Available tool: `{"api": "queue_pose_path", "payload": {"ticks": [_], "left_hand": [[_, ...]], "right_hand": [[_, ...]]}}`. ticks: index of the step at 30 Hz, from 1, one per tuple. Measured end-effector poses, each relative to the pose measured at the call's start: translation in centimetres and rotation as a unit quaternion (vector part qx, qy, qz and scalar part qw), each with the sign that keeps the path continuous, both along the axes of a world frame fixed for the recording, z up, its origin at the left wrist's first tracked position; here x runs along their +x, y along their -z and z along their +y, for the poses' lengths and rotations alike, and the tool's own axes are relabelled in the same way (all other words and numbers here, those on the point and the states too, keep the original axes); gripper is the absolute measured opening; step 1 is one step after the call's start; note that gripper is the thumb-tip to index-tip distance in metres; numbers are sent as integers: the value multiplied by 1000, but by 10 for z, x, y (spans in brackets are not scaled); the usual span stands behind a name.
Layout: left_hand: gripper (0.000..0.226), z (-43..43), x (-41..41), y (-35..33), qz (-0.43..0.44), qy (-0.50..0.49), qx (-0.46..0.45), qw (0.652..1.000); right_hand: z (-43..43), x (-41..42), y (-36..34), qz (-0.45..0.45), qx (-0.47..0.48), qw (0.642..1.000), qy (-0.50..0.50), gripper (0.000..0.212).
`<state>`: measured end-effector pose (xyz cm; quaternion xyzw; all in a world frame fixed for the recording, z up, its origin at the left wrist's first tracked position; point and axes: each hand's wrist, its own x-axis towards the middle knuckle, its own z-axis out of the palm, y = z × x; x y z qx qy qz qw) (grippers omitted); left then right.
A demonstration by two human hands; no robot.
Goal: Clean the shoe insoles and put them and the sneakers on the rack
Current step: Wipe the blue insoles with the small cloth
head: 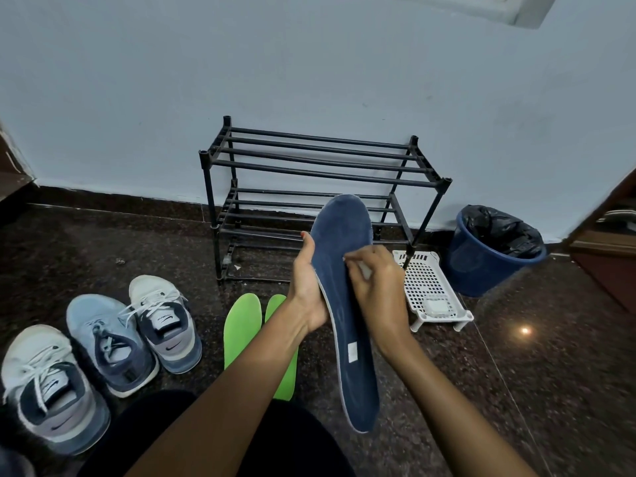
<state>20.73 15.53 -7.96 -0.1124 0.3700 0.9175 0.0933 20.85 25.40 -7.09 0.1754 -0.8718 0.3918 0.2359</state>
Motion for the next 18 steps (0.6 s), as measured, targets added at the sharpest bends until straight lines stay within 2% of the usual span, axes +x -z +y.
{"api": "queue_pose_path", "payload": {"ticks": [4, 11, 18], "left_hand": [[72, 1, 0, 2, 0, 15, -17, 1000], [71, 1, -2, 2, -3, -13, -6, 1000], [72, 3, 0, 2, -7, 8, -43, 999]], "right_hand": [[8, -17, -7, -5, -29, 998, 54, 15], [-5, 11, 0, -8, 1, 1000, -28, 13], [-3, 0, -8, 12, -14, 1000, -4, 12]]}}
